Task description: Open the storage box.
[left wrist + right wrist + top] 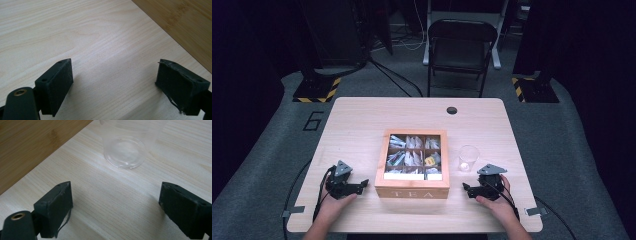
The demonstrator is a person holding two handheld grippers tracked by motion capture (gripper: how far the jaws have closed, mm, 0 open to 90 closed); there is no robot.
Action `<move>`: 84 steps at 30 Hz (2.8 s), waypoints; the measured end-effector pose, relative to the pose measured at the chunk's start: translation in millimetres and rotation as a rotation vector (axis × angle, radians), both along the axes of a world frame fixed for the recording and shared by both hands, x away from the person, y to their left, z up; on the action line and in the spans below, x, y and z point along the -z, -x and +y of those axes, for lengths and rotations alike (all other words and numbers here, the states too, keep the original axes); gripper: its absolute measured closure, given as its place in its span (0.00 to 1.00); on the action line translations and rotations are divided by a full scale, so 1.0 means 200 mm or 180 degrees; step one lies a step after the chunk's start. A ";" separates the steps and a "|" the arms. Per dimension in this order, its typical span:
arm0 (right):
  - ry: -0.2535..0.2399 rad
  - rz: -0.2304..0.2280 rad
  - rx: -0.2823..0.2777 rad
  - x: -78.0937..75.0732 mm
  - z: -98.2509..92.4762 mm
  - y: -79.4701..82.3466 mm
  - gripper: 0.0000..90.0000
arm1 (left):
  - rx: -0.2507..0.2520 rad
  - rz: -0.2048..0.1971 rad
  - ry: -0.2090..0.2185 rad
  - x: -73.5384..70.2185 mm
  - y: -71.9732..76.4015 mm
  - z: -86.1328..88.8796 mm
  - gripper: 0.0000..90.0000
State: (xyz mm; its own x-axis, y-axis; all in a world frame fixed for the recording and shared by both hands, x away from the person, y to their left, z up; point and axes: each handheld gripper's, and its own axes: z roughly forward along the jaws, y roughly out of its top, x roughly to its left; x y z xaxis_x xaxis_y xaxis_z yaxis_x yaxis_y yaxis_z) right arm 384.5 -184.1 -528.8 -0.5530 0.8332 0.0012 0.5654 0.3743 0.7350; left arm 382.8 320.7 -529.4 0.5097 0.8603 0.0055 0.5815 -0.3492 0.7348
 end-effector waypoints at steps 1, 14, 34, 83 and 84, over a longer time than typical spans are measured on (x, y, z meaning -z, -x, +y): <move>0.0001 -0.0001 0.0000 0.00 0.00 0.00 0.12 | 0.0000 0.0000 0.0000 0.00 0.00 0.00 0.15; 0.0002 -0.0001 0.0001 0.00 0.00 0.00 0.12 | 0.0000 -0.0007 -0.0001 0.00 0.01 0.00 0.15; 0.0000 -0.0015 0.0017 0.00 0.00 0.00 0.16 | 0.0020 -0.0027 0.0010 0.00 0.02 0.00 0.19; -0.0173 0.0054 -0.0586 -0.36 0.08 0.14 0.54 | 0.0587 0.0035 0.0286 -0.32 0.17 -0.06 0.49; -0.0195 0.0057 -0.0611 -0.36 0.08 0.15 0.54 | 0.0583 0.0018 0.0299 -0.32 0.18 -0.06 0.49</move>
State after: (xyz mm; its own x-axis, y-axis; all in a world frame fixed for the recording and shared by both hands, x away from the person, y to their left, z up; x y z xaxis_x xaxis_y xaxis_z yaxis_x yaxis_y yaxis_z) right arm 354.8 -167.3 -456.2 -0.7011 0.7105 0.0600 0.5013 0.4312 0.7502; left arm 347.5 308.4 -464.5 0.6576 0.7498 -0.0737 0.5188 -0.3797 0.7660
